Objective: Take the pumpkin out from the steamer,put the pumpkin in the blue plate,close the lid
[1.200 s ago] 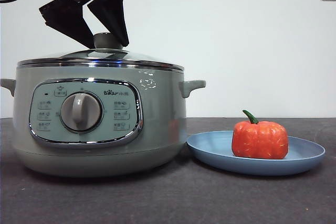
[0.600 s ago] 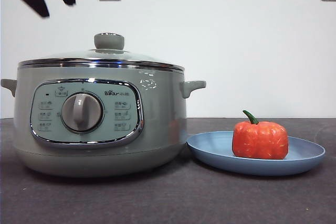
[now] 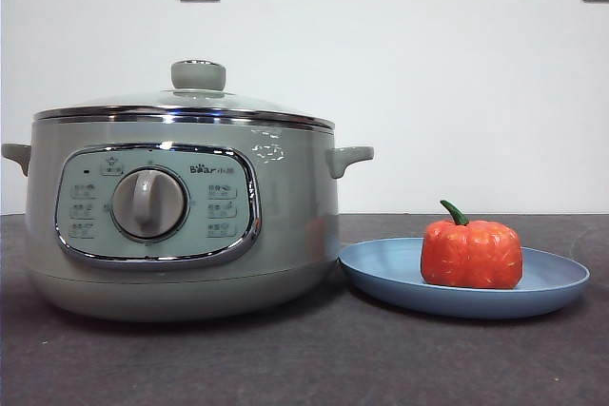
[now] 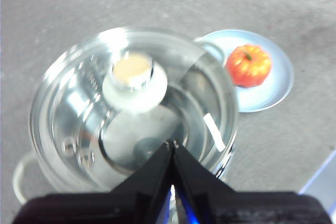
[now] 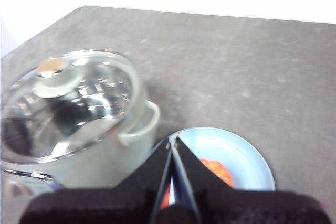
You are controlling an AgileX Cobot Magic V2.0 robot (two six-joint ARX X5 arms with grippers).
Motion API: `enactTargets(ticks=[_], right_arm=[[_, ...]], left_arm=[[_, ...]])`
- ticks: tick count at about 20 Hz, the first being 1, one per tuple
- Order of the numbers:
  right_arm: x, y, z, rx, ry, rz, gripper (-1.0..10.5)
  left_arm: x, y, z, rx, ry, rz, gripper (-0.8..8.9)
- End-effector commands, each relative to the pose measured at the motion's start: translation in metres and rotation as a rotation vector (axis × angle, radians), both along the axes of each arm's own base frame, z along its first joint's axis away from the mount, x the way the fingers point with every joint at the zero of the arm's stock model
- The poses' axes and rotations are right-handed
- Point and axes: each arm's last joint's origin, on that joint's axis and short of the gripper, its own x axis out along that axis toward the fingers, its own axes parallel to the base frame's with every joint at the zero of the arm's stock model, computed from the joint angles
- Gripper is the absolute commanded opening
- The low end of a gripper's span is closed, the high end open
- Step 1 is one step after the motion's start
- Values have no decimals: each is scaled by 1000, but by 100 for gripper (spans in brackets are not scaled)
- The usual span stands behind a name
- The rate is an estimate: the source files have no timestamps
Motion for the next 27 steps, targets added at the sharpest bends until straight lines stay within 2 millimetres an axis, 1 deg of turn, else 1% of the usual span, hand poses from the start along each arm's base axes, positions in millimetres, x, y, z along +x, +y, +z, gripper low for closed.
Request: enactTargets(ticks=[1,2,4,7,11,25,26,27], right_arm=[[-3,-1,-22,33,-19,-1,-17],[-4,-1,-29,38,-18,-2,-17],[-4,-1,-40,33,7,-6,-17],[-3,0,-45,29,56,-15,-17],[-1,1,-47,59,91,-32,-16],[-2,0,-49,41,112,-32,-16],[-2,0,-49,41,111,-32,-16],[-2,0,-49,41,112,-32,-16]], left_arm=[[-10,6,-34,-17,-14,36,-9],[-13,9,-46,-25,-29,39,-9],[-19,12,-61,-38,-51,38,-9],[-22,15,-73,-51,-70,38,-9],[-23,14,-74,-70,-46,50,-3],[-22,14,-74,-67,-40,48,-3],[-24,15,-73,-64,-51,43,-3],[-31,22,-71,-41,-89,64,-3]])
